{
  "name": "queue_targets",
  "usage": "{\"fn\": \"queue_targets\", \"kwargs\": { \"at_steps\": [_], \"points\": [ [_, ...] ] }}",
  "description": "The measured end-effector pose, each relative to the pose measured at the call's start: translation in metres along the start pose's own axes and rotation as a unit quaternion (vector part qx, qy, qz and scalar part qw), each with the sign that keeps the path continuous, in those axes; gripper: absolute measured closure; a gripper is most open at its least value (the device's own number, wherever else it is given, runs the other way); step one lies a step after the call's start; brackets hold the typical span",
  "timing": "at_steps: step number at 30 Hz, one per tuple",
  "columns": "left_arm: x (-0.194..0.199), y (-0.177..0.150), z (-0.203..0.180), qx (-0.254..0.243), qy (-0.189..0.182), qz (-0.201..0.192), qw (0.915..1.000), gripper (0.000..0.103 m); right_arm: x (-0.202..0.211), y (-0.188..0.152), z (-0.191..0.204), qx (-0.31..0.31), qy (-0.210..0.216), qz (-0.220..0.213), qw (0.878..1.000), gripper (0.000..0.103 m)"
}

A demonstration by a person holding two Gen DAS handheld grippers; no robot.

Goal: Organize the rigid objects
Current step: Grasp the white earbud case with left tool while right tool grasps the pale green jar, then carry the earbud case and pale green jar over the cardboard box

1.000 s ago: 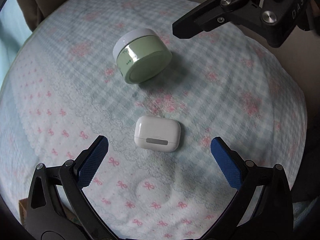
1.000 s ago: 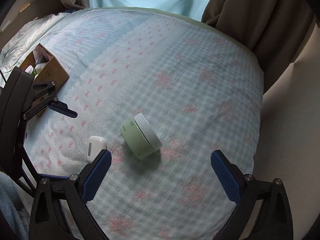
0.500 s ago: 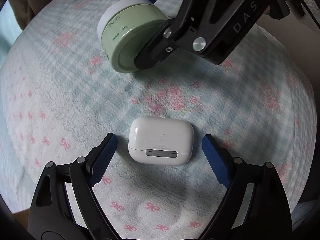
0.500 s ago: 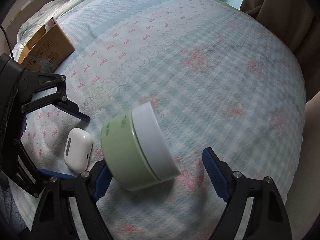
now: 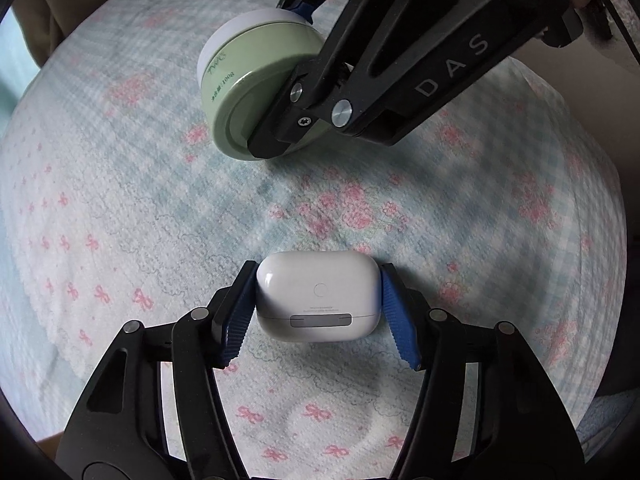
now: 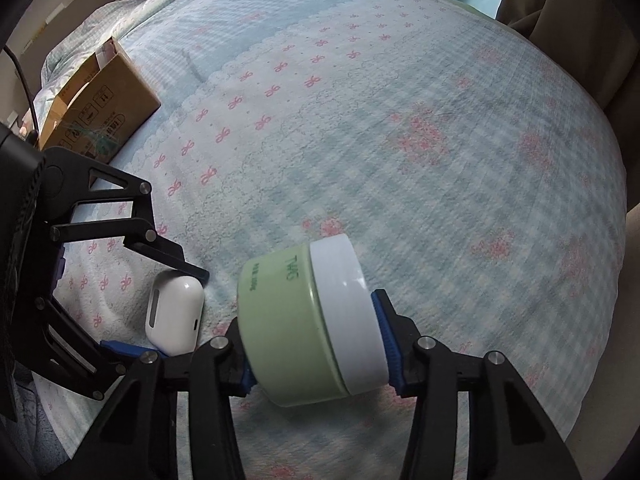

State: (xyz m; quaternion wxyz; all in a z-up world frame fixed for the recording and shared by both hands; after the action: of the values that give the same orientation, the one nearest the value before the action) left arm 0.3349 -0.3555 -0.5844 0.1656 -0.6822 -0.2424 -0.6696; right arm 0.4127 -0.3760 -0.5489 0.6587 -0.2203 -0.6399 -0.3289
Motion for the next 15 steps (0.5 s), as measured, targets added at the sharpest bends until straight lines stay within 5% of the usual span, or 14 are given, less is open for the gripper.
{"fn": "queue_targets", "kwargs": {
  "at_steps": [15],
  "points": [
    [0.074, -0.009, 0.055, 0.147, -0.04, -0.044, 0.9873, 0.046, 0.074, -0.002, 0.016, -0.081, -0.028, -0.027, 0.996, 0.062]
  ]
}}
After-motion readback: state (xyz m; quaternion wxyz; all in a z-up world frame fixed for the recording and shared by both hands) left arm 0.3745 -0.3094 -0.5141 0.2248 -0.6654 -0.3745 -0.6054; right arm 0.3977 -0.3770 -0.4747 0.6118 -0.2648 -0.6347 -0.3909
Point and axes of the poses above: each gripper's, at about its wrist camera, not at the fingertips, and x roughly against the way its jaws point, z to its left, y to its top, the point moved 6 cm from there along -x, roughly the way its jaws point, and after that the axes turned 10 degrees about z, right-handed, at the moved point
